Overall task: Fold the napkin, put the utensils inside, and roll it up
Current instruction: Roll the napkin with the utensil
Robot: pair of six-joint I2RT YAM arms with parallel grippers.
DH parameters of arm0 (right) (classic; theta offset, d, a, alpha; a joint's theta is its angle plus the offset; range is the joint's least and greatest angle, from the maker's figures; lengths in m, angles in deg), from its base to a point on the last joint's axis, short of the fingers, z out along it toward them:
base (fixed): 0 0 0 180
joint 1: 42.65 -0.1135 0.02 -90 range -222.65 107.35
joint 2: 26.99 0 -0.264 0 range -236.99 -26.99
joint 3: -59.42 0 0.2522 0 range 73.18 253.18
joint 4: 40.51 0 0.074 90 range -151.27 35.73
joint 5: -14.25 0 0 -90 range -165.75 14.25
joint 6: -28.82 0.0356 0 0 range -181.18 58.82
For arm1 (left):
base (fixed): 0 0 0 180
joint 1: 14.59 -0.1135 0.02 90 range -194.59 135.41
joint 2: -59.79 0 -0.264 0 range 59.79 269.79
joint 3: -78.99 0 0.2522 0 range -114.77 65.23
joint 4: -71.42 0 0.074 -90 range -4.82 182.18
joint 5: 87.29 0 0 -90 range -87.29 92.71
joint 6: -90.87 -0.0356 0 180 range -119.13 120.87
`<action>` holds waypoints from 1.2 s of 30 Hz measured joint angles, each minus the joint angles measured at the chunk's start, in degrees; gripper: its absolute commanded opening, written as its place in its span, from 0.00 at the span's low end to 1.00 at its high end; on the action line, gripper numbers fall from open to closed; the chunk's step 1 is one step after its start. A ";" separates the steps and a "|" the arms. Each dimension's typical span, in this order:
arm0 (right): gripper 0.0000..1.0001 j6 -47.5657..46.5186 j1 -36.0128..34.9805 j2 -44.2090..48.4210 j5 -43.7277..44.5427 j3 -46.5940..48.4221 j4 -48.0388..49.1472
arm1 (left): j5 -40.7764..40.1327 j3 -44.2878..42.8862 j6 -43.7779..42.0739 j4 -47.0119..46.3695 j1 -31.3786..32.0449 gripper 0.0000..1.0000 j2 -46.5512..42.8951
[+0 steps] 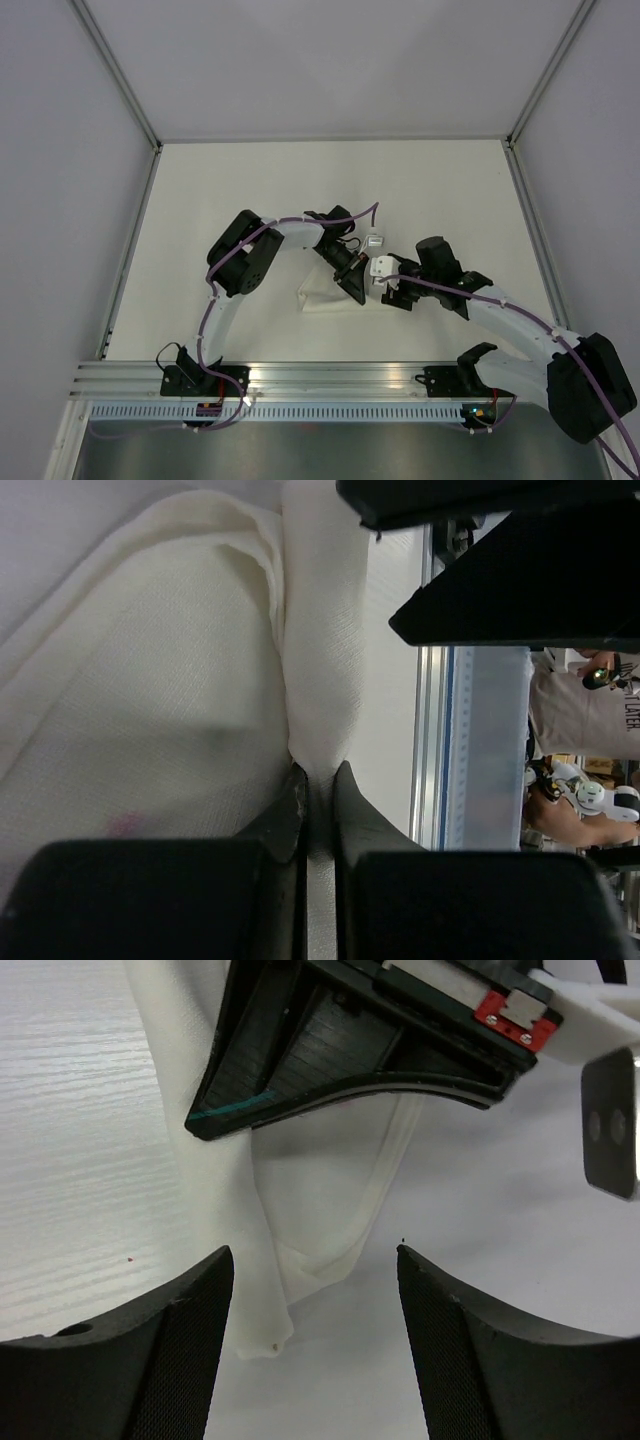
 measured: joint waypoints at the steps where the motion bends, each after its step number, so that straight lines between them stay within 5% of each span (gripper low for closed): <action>1: 0.72 -0.04 -1.14 0.00 0.76 -0.26 0.24 | 0.15 -0.07 0.11 0.42 0.00 0.02 0.13; 12: 0.69 -0.17 -11.91 -0.83 6.16 -3.52 1.25 | 0.00 -0.44 0.52 1.92 0.02 0.02 0.42; 20: 0.48 -0.59 -14.64 -5.40 10.60 -4.90 5.51 | -0.20 -0.48 0.57 2.08 0.02 0.10 0.42; 28: 0.20 -1.18 -14.93 -6.51 12.07 -4.98 7.30 | -2.75 -0.31 0.55 2.36 0.07 0.32 -0.57; 36: 0.18 -2.60 -14.93 -9.92 12.04 -1.92 4.94 | -6.95 1.62 1.11 -0.94 -1.75 0.35 -5.60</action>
